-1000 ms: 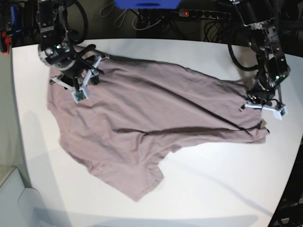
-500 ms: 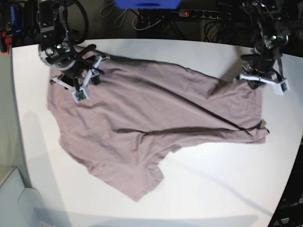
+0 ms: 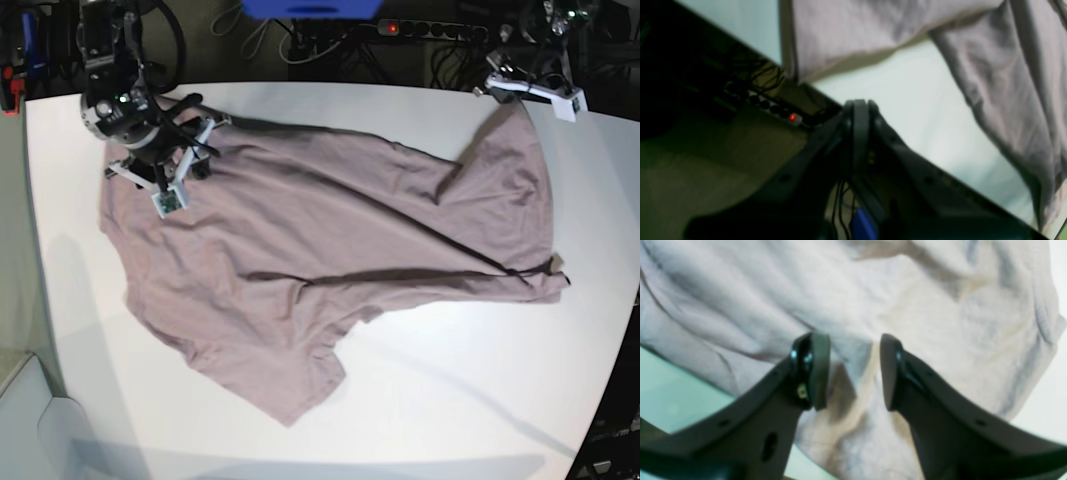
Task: Layout the t-shirt on the table in an organized manner, then fold the t-shirt properly
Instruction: 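Grasp the shirt body with both grippers and pull it flat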
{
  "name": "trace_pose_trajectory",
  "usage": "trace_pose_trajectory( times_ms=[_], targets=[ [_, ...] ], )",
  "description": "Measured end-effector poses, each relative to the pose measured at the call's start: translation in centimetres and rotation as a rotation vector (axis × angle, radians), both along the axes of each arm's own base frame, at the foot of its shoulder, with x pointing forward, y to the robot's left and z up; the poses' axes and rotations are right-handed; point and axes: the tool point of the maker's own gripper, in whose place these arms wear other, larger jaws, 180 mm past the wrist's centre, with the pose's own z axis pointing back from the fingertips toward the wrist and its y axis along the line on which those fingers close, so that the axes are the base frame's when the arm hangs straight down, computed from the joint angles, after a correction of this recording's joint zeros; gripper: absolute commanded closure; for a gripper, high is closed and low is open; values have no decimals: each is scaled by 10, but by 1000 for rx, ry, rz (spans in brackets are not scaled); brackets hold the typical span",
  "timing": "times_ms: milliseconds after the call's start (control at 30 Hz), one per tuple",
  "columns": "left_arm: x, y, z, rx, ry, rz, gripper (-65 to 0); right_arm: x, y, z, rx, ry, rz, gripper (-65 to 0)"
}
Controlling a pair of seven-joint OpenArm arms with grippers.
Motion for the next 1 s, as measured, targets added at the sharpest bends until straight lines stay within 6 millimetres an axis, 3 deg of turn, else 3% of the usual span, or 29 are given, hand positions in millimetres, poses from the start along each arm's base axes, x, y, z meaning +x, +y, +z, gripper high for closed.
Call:
trace_pose_trajectory(
  times_ms=[133,267,367,467,600,667,733,867,967,1000],
  targets=[
    [-14,0,-4,1,37,-3,-55,5,3,16,0,-46,12,-256],
    [-17,7,-3,24,52,-27,-255,13,7,40,-6,-115,45,-265],
    [-24,10,-4,9,87,-19,-376,12,18,45,-49,-124,217,-290],
    [-19,21,3,-3,53,30,-389,19,36,52,-22,-154,293,-298],
    [16,18,23,-114,-78,45,-389,37,48,58,18,-186,267,-298],
    [35,26,38,-125,-144,32,-384,44,52,57,35,-189,257,-298],
    [53,31,47,-127,-192,34,-333,50,51,51,40,-175,248,-296],
    [107,34,66,-147,-324,44,-122,62,48,33,49,-126,230,-283],
    [129,41,64,-167,-347,72,-11,62,43,15,50,-73,216,-192],
    [134,42,59,-178,-340,85,0,62,42,9,48,-55,211,-148]
  ],
)
